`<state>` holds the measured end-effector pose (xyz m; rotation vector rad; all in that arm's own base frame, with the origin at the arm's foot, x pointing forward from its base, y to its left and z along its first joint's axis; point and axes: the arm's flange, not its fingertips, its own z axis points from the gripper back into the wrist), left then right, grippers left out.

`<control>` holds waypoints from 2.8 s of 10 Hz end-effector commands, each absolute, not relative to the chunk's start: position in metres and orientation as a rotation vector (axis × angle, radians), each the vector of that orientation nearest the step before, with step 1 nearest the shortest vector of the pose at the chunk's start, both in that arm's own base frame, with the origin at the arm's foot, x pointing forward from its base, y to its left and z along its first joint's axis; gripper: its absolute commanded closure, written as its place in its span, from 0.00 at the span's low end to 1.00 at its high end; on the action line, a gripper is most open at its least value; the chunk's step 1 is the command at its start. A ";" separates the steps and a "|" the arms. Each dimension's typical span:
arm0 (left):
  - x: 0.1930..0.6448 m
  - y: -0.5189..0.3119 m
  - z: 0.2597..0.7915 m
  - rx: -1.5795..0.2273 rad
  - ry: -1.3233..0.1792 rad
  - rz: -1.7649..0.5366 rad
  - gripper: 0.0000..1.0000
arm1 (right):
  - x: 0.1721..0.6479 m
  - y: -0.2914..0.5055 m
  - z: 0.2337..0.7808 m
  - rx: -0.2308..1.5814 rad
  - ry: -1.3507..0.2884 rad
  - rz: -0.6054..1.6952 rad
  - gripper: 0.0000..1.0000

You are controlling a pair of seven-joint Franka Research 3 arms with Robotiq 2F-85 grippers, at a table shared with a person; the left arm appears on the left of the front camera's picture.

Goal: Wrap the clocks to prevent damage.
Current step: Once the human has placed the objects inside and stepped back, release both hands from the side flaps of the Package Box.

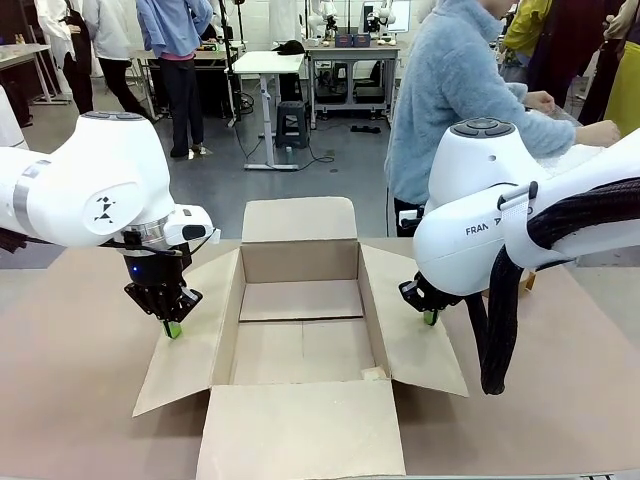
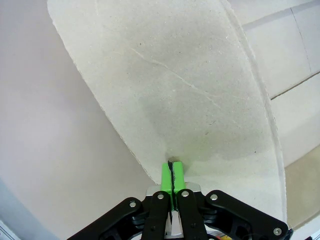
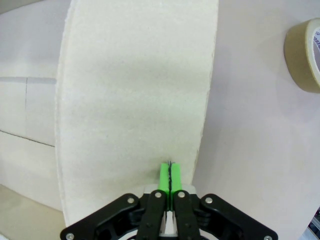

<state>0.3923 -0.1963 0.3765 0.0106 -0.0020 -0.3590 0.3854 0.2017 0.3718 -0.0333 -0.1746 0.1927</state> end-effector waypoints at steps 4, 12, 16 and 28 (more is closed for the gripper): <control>0.392 -0.196 0.376 0.015 -0.001 -0.361 1.00 | 0.386 0.201 0.371 -0.036 -0.175 0.186 0.99; 0.392 -0.196 0.376 0.015 -0.001 -0.361 1.00 | 0.386 0.201 0.371 -0.036 -0.175 0.186 0.99; 0.392 -0.196 0.376 0.015 -0.001 -0.361 1.00 | 0.386 0.201 0.371 -0.036 -0.175 0.186 0.99; 0.392 -0.196 0.376 0.015 -0.001 -0.361 1.00 | 0.386 0.201 0.371 -0.036 -0.175 0.186 0.99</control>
